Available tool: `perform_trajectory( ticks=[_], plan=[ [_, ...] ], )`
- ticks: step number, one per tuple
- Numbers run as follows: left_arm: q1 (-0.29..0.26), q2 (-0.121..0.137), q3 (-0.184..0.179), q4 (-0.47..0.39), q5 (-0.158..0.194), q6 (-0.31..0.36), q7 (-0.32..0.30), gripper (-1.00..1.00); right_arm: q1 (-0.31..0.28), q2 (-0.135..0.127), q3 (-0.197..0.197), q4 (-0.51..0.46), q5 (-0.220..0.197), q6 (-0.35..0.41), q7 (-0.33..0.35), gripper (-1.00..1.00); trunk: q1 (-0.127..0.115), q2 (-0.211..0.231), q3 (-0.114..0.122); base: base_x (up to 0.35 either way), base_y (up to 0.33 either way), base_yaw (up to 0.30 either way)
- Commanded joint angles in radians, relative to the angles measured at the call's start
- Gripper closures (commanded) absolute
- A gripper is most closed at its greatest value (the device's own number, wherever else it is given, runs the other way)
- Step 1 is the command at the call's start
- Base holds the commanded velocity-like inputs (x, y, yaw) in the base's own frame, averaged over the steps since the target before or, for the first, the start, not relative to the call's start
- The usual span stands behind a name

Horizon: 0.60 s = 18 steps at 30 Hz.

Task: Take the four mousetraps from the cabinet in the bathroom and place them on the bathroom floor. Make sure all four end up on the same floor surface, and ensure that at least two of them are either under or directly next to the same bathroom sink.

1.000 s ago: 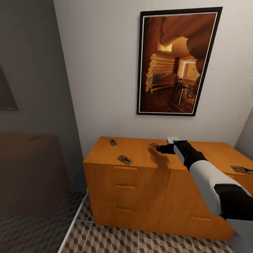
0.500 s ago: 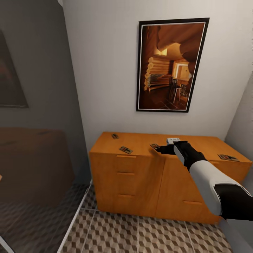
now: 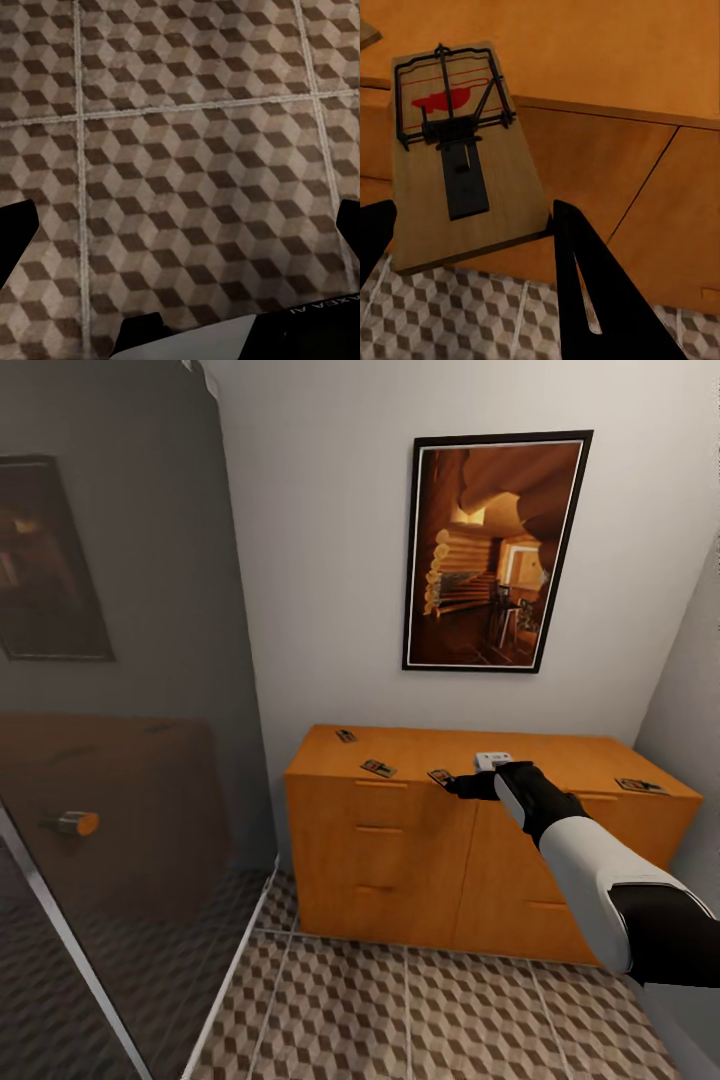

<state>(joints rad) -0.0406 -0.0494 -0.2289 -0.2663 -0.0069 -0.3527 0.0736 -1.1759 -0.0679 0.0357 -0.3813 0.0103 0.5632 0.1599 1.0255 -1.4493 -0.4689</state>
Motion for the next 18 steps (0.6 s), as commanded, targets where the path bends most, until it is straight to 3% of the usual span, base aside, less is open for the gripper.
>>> perform_trajectory(
  ticks=[1,10,18],
  plan=[
    [-0.001,0.000,-0.007,0.001,-0.001,-0.003,0.008,-1.00,-0.001,-0.001,0.004,-0.001,-0.002,0.005,-0.002,1.00,-0.001,-0.001,-0.001,-0.263,0.194,0.000],
    [-0.001,0.000,-0.007,0.001,-0.001,-0.003,0.008,-1.00,-0.001,-0.001,0.004,0.001,-0.002,0.004,-0.002,1.00,-0.001,-0.001,-0.001,-0.263,0.178,0.000],
    [-0.001,0.000,-0.007,0.000,-0.001,-0.003,0.008,-1.00,-0.001,-0.001,0.004,0.009,-0.003,0.003,-0.002,1.00,-0.001,-0.001,-0.001,-0.288,0.052,0.000]
  ],
)
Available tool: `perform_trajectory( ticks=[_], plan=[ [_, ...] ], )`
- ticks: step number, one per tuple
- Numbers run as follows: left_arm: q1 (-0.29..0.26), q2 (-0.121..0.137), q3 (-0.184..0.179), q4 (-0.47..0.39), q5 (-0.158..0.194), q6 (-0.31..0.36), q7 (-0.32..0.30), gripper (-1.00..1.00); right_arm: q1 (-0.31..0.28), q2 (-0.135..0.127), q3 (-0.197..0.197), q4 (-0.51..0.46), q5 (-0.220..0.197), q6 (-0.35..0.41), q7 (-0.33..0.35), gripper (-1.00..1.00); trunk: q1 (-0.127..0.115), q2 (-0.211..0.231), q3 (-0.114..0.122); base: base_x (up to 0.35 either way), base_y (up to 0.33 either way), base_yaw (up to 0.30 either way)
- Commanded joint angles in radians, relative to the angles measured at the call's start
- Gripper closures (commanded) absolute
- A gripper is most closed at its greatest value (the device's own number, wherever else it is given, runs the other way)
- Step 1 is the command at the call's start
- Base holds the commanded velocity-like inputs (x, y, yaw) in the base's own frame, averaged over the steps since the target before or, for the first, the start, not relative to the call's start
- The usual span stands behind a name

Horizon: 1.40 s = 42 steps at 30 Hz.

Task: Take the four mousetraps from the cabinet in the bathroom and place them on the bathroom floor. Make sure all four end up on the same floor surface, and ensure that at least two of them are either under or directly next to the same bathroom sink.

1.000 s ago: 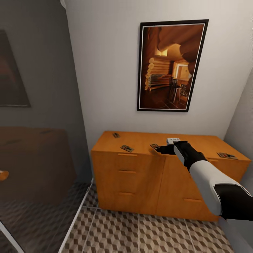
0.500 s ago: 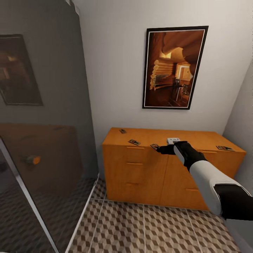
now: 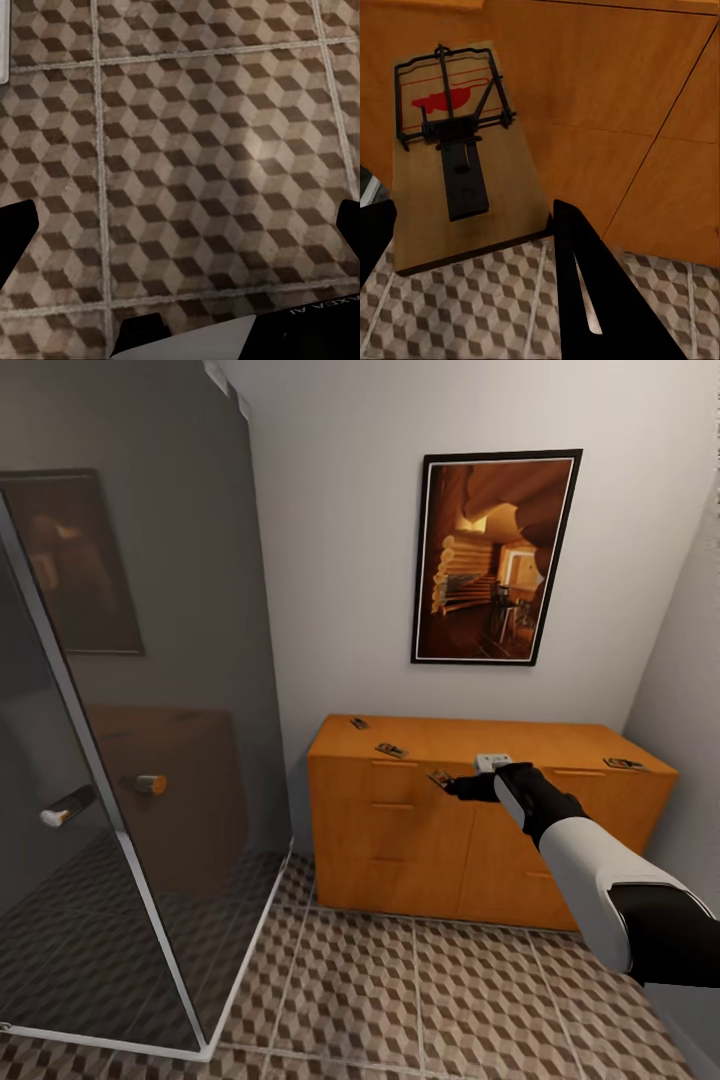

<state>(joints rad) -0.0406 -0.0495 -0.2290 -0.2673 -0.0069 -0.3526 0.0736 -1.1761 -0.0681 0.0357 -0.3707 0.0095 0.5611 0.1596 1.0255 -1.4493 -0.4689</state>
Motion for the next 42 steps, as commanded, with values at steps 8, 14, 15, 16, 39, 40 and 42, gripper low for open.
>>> perform_trajectory(
  ticks=[8,14,15,16,39,40,42],
  plan=[
    [-0.001,0.000,-0.007,0.001,-0.001,-0.003,0.008,-1.00,0.000,-0.001,0.004,0.064,-0.001,-0.033,-0.001,1.00,0.000,-0.001,-0.001,-0.069,0.004,0.000],
    [-0.001,0.000,-0.007,0.001,-0.001,-0.003,0.008,-1.00,0.000,-0.001,0.006,0.231,0.001,-0.246,0.002,1.00,0.000,-0.001,-0.001,-0.007,0.000,0.000],
    [-0.001,0.000,-0.007,0.001,-0.001,-0.003,0.008,-1.00,0.000,-0.001,0.007,0.253,0.003,-0.270,0.002,1.00,0.000,-0.001,-0.001,-0.002,0.000,0.000],
    [-0.001,0.000,-0.007,0.001,-0.001,-0.003,0.008,-1.00,0.000,-0.001,0.008,0.289,0.009,-0.324,0.003,1.00,0.000,-0.001,-0.001,-0.001,0.000,0.000],
    [-0.001,0.000,-0.007,0.002,-0.001,-0.003,0.008,-1.00,0.572,0.005,0.009,0.354,0.040,-0.990,0.005,1.00,0.000,-0.001,-0.001,0.000,0.000,0.000],
    [-0.001,0.000,-0.007,0.002,-0.001,-0.003,0.008,-1.00,0.588,0.005,0.009,0.354,0.040,-1.009,0.006,1.00,0.000,-0.001,-0.001,0.000,0.000,0.000],
    [-0.001,0.000,-0.007,0.002,-0.001,-0.003,0.008,-1.00,0.632,0.007,0.009,0.354,0.040,-1.067,0.006,1.00,0.000,-0.001,-0.001,0.000,0.000,0.000]
  ],
)
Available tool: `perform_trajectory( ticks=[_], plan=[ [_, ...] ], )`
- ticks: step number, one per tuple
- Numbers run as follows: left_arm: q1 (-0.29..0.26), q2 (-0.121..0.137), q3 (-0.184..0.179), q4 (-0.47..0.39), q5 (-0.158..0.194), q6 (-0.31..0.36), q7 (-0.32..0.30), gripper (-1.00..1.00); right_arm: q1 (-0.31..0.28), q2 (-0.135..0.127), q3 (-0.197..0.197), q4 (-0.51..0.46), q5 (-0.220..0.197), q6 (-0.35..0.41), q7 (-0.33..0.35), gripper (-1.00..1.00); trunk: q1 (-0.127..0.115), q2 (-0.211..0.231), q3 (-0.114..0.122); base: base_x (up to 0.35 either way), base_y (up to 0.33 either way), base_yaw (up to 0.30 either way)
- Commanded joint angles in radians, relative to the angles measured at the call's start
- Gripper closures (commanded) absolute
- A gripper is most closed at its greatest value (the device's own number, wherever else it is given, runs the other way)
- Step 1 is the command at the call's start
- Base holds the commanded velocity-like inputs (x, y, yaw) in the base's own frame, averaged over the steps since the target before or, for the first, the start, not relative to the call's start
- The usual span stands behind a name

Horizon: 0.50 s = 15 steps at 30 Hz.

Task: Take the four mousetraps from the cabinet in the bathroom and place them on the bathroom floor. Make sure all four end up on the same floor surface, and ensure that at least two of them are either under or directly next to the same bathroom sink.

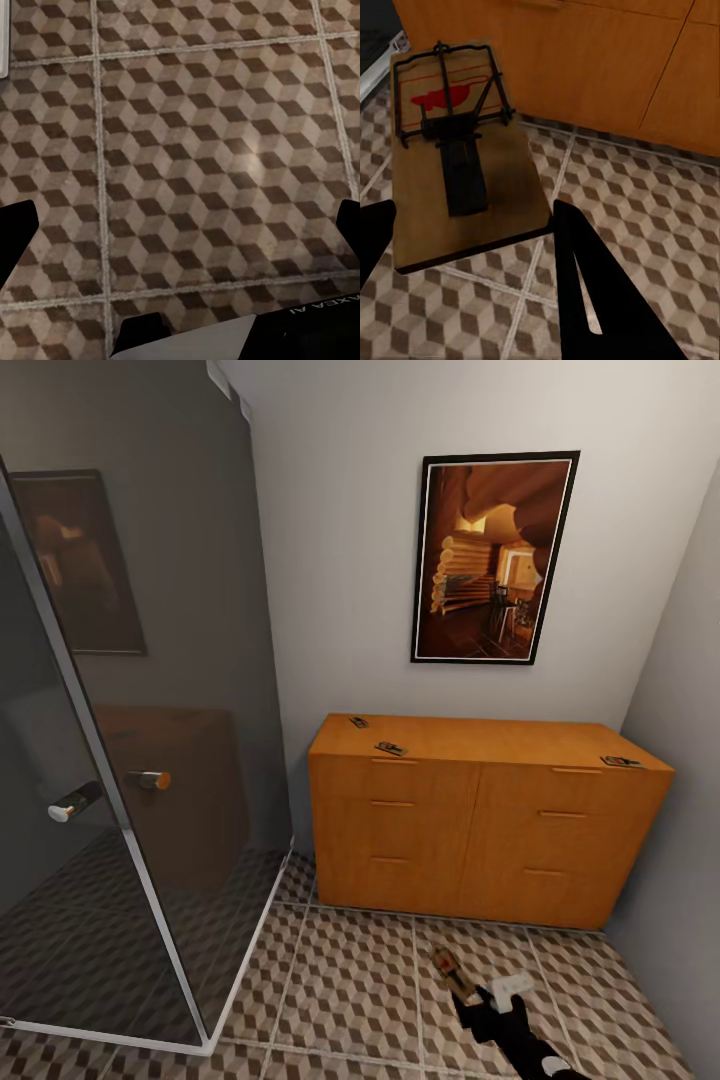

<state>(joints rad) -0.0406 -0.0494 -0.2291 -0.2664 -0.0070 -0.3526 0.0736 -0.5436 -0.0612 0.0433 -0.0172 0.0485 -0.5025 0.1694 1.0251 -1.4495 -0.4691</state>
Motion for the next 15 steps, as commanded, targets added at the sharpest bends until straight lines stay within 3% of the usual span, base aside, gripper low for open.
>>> perform_trajectory(
  ticks=[1,15],
  plan=[
    [-0.001,0.000,-0.007,0.001,-0.001,-0.003,0.008,-1.00,0.025,0.000,0.002,0.001,0.002,-0.041,-0.004,1.00,0.000,-0.001,-0.001,0.000,0.000,0.000],
    [-0.001,0.000,-0.007,0.001,-0.001,-0.003,0.008,-1.00,0.280,0.005,0.003,0.003,0.002,-0.332,-0.004,1.00,0.000,-0.001,-0.001,0.000,0.000,0.000]
  ],
)
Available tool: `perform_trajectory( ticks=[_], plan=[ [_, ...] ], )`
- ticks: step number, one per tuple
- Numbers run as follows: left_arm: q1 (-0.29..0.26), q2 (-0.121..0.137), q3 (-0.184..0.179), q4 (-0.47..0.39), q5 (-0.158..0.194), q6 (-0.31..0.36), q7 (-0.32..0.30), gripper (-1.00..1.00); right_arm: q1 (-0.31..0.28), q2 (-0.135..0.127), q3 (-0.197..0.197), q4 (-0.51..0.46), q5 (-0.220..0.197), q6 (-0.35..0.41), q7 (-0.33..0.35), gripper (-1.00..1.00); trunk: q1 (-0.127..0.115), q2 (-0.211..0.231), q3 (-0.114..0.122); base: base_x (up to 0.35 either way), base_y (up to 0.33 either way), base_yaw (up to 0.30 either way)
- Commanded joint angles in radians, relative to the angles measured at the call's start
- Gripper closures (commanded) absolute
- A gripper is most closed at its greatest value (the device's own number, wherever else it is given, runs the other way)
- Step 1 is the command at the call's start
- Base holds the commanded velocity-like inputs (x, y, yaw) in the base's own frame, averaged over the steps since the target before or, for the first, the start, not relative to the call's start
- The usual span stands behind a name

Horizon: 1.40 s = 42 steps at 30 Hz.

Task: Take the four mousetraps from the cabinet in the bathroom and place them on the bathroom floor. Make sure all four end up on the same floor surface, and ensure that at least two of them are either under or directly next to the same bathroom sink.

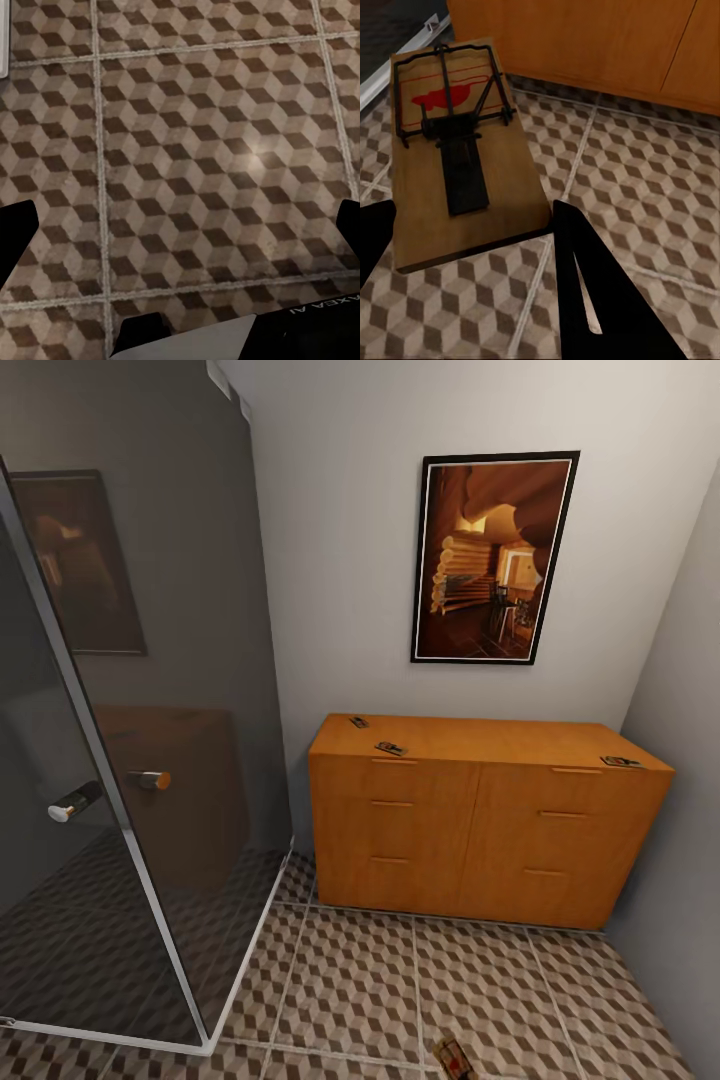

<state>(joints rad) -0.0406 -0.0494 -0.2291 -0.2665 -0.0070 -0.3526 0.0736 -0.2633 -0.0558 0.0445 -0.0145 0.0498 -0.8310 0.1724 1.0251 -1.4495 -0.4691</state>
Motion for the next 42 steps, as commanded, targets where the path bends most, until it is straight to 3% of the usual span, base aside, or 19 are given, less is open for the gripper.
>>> perform_trajectory(
  ticks=[1,7,9,11,13,16,19,42],
  plan=[
    [-0.001,0.000,-0.007,0.001,-0.001,-0.003,0.008,-1.00,0.009,0.000,0.001,0.000,0.001,-0.017,-0.007,1.00,0.000,-0.001,-0.001,0.000,0.000,0.000],
    [-0.001,0.000,-0.007,0.001,0.000,-0.003,0.008,-1.00,0.051,0.003,0.000,0.000,-0.001,-0.084,-0.017,1.00,0.000,-0.001,-0.001,0.000,0.000,0.000],
    [-0.001,0.000,-0.007,0.001,-0.001,-0.003,0.008,-1.00,0.054,0.014,-0.003,-0.002,-0.003,-0.090,-0.067,1.00,0.000,-0.001,-0.001,0.000,0.000,0.000],
    [-0.001,0.000,-0.006,0.001,-0.001,-0.003,0.008,-1.00,0.056,0.030,-0.005,-0.003,-0.004,-0.092,-0.155,1.00,0.000,-0.001,-0.001,0.000,0.000,0.000],
    [-0.001,0.000,-0.007,0.001,-0.001,-0.003,0.008,-1.00,0.057,0.052,-0.005,-0.004,-0.004,-0.093,-0.299,1.00,0.000,-0.001,-0.001,0.000,0.000,0.000],
    [-0.001,0.000,-0.007,0.001,-0.001,-0.003,0.008,-1.00,0.057,0.068,-0.004,-0.004,-0.004,-0.093,-0.409,1.00,0.000,-0.001,-0.001,0.000,0.000,0.000],
    [-0.001,0.000,-0.007,0.001,-0.001,-0.003,0.008,-1.00,0.058,0.074,-0.004,-0.005,-0.003,-0.093,-0.452,1.00,0.000,-0.001,-0.001,0.000,0.000,0.000],
    [-0.001,0.000,-0.007,0.001,0.000,-0.003,0.009,-1.00,0.058,0.077,-0.003,-0.005,-0.004,-0.096,-0.425,1.00,0.000,-0.001,-0.001,0.000,0.000,0.000]
  ],
)
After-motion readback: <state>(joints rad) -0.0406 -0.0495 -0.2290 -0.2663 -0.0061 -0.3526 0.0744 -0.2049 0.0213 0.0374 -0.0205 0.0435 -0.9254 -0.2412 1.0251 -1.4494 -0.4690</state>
